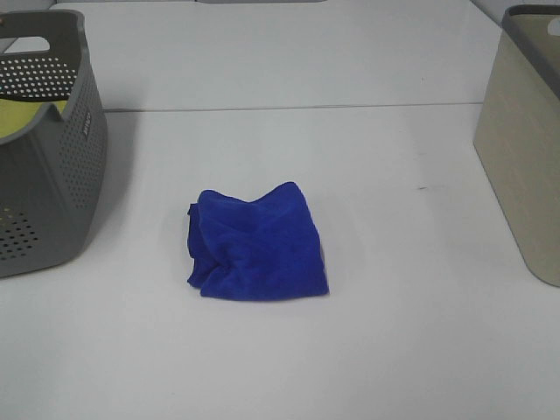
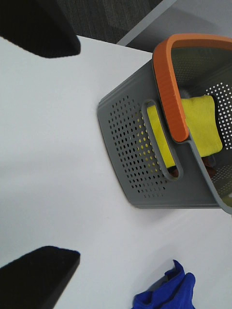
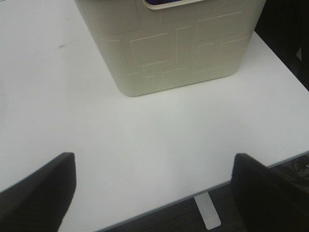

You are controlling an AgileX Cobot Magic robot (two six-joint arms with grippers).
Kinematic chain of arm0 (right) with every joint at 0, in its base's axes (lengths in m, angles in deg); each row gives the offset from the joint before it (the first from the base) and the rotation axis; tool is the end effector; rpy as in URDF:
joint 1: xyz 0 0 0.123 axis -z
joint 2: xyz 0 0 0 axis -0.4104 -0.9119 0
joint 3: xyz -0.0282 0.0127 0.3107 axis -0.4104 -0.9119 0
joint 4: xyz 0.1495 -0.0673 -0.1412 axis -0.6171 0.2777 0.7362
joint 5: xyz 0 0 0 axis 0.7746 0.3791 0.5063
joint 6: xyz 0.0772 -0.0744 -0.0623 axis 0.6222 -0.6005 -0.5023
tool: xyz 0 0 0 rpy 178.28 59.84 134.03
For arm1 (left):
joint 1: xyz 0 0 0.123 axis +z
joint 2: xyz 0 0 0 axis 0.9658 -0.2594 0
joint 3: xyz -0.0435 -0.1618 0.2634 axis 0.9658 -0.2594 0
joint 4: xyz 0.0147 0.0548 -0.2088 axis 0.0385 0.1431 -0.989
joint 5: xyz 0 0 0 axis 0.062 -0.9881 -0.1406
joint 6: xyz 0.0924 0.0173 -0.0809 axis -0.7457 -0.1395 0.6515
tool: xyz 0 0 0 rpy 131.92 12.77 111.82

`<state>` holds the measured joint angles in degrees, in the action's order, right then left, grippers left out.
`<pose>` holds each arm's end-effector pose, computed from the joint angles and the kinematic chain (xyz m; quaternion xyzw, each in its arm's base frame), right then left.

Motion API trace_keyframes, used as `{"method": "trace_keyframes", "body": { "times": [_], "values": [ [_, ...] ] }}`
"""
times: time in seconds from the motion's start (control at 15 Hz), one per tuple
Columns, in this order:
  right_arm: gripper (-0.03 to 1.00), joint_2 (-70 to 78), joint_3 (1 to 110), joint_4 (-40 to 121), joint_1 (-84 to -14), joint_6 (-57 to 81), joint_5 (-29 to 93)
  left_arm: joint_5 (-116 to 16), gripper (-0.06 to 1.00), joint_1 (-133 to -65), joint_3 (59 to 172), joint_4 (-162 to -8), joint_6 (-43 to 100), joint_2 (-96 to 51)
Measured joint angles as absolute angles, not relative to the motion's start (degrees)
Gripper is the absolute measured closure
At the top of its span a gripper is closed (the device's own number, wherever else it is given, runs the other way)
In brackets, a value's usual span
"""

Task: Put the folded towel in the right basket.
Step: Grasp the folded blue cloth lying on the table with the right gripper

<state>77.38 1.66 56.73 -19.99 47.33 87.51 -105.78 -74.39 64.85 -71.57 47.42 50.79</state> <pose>-0.0378 -0.0134 0.2284 0.1313 0.8661 -0.0378 0.4808 -0.0344 -0.0003 0.2477 0.1059 0.8390 0.0721 0.5288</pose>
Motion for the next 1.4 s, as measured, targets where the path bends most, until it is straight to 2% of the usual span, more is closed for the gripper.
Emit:
{"method": "trace_keyframes", "body": {
  "times": [1.4],
  "values": [
    [0.12,77.4,1.7,57.3,-20.0,42.9,87.5,-105.8,-0.04,-74.4,64.8,-71.6,47.4,50.8]
  ]
}}
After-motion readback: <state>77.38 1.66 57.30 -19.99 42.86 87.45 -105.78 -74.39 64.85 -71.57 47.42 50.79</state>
